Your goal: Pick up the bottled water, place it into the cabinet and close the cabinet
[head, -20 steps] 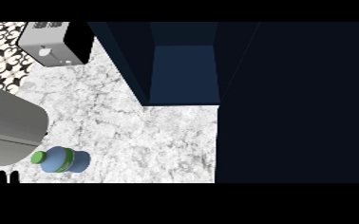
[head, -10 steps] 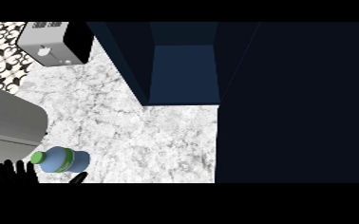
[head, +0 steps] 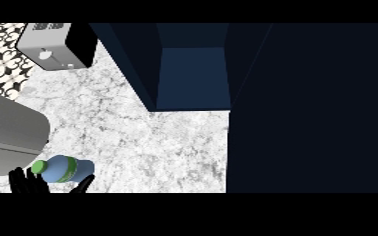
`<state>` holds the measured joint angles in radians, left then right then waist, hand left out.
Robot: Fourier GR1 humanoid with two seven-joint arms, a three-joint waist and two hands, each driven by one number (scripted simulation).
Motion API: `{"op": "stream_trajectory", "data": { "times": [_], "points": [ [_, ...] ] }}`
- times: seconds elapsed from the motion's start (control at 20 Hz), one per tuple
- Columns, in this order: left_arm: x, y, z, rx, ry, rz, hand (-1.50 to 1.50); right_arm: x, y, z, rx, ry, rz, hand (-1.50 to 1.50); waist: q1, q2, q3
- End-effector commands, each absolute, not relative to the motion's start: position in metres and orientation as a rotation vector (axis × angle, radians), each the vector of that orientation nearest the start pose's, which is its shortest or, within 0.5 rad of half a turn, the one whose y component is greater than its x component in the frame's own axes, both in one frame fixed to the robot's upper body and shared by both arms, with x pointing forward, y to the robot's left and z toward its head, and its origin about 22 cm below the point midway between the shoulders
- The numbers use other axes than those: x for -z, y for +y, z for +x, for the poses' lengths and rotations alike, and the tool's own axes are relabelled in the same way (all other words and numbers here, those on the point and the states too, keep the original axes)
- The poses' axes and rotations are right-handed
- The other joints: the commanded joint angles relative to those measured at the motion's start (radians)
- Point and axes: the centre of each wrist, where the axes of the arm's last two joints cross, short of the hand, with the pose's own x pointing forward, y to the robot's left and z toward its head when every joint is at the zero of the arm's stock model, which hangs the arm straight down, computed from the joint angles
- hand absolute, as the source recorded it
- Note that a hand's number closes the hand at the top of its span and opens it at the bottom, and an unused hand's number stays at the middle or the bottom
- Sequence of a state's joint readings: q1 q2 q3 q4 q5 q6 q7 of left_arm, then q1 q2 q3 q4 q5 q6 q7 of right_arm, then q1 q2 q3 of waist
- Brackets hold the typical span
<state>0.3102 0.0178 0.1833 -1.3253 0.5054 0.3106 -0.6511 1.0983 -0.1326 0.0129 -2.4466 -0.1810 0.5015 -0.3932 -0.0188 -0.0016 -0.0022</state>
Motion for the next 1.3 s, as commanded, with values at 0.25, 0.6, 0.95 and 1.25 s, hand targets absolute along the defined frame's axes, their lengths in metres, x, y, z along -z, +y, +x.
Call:
{"op": "stream_trajectory", "data": {
  "times": [0.25, 0.6, 0.95, 1.25],
  "points": [
    [0.138, 0.306, 0.144, -0.795, -1.579, 0.535, -1.5, -0.14, -0.271, 0.003, -0.176, -1.912, 0.141, -1.5, 0.002, 0.002, 0.0],
    [0.147, 0.319, 0.144, -0.88, -1.66, 0.37, -1.5, -0.134, -0.274, -0.003, -0.212, -1.88, 0.175, -1.5, 0.004, 0.001, 0.0],
    [0.148, 0.331, 0.154, -0.903, -1.736, 0.293, 1.5, -0.141, -0.28, -0.01, -0.225, -1.875, 0.162, -1.5, 0.002, 0.0, 0.0],
    [0.161, 0.299, 0.164, -0.945, -1.738, 0.27, 1.5, -0.145, -0.285, -0.005, -0.254, -1.886, 0.153, -1.5, 0.007, 0.003, 0.0]
  ]
}}
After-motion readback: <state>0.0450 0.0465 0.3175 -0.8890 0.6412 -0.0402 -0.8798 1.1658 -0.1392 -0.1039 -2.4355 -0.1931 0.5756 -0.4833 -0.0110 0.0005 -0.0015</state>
